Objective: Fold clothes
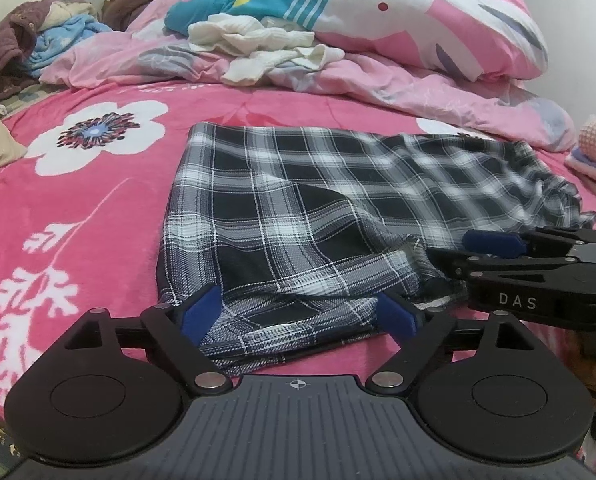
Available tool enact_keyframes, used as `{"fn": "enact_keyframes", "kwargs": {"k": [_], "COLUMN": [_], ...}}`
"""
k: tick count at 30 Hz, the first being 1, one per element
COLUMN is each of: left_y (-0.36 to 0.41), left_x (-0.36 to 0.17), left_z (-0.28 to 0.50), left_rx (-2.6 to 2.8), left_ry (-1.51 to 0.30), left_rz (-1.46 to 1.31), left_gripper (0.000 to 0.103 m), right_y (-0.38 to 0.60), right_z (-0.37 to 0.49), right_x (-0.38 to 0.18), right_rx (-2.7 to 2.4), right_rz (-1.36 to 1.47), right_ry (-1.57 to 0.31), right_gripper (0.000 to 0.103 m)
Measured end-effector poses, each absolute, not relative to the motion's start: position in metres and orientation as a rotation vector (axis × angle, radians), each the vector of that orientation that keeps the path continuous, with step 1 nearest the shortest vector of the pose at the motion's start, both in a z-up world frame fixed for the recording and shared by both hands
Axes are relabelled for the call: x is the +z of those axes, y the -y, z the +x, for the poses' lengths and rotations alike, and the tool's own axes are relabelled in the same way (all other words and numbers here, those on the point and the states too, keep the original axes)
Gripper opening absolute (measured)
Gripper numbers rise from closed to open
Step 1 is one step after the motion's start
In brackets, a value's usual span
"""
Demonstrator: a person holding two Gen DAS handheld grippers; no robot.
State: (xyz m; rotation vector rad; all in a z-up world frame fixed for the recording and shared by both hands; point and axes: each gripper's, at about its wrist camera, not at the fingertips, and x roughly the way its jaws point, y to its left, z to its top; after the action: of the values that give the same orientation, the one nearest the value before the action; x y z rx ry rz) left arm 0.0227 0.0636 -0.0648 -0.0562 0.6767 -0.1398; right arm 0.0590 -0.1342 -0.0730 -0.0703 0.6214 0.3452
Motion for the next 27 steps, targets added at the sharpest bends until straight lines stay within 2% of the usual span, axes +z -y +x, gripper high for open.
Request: {"fn": "enact_keyframes", "kwargs": {"k": [7, 19, 27], "left_y": [-0.064, -0.081, -0.091], "left_x": [-0.065, -0.044, -0.036], "left_z": [0.02, 0.001, -0.023], "left_rx": [-0.15, -0.147, -0.041], "left_ry": [-0.656, -0.577, -0.597], "left_rz": [-0.089, -0.184, -0.225], "left_gripper": [0.093, 0.093, 0.093], "right_y": [0.136, 0.139, 0.141], "right_z": [0.059, 0.059, 0.058], "right_x": [-0.074, -0.074, -0.074], "right_rx": [0.348, 0.356, 0.366], "right_rz": [-0.062, -0.045, -0.021], "right_ry": [-0.614, -0.606, -0.6], "right_gripper": [0.054, 0.054, 0.055]}}
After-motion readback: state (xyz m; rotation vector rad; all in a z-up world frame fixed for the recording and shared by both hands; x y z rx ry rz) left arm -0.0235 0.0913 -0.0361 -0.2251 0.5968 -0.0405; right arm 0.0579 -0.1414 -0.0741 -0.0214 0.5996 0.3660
